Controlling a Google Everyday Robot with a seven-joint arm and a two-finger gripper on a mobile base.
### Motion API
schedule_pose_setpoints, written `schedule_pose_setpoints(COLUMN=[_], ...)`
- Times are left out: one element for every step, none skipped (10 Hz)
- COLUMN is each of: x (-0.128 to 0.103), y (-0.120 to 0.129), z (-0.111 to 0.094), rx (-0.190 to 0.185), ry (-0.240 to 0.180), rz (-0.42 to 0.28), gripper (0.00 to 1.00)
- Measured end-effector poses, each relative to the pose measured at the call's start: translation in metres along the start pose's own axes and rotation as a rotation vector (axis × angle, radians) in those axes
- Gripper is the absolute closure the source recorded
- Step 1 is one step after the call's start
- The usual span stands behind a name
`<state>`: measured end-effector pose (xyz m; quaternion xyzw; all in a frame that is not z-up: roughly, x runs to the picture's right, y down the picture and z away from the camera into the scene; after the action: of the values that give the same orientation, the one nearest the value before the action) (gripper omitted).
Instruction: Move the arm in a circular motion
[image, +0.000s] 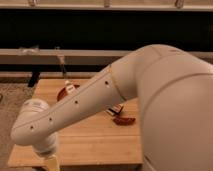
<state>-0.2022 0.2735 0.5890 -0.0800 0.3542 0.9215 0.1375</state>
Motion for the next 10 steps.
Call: schedule_pose_setpoints(x=[-0.022,-0.037,-0.06,-0.08,-0.1,-0.125,-0.15,-0.169,-0.184,-0.204], y=[-0.019,-0.027,-0.032,-0.028,-0.021,-0.009,0.007,0.021,0.034,0.049], z=[-0.007,-0.012,-0.019,-0.025,-0.03,-0.034,-0.039,-0.043,-0.046,-0.05], rx=[-0.005,-0.011,-0.02,-0.029,-0.038,-0.052,-0.067,-0.079,-0.091,-0.105], ry=[0.023,0.038,0.056,0.068,0.077,0.085,0.091,0.092,0.092,0.087], rz=[0.0,0.01,0.035,0.062,0.097,0.148,0.206,0.254,0.293,0.339], gripper=[0.2,0.2,0.2,0.2,0.2,0.2,0.2,0.2,0.2,0.2])
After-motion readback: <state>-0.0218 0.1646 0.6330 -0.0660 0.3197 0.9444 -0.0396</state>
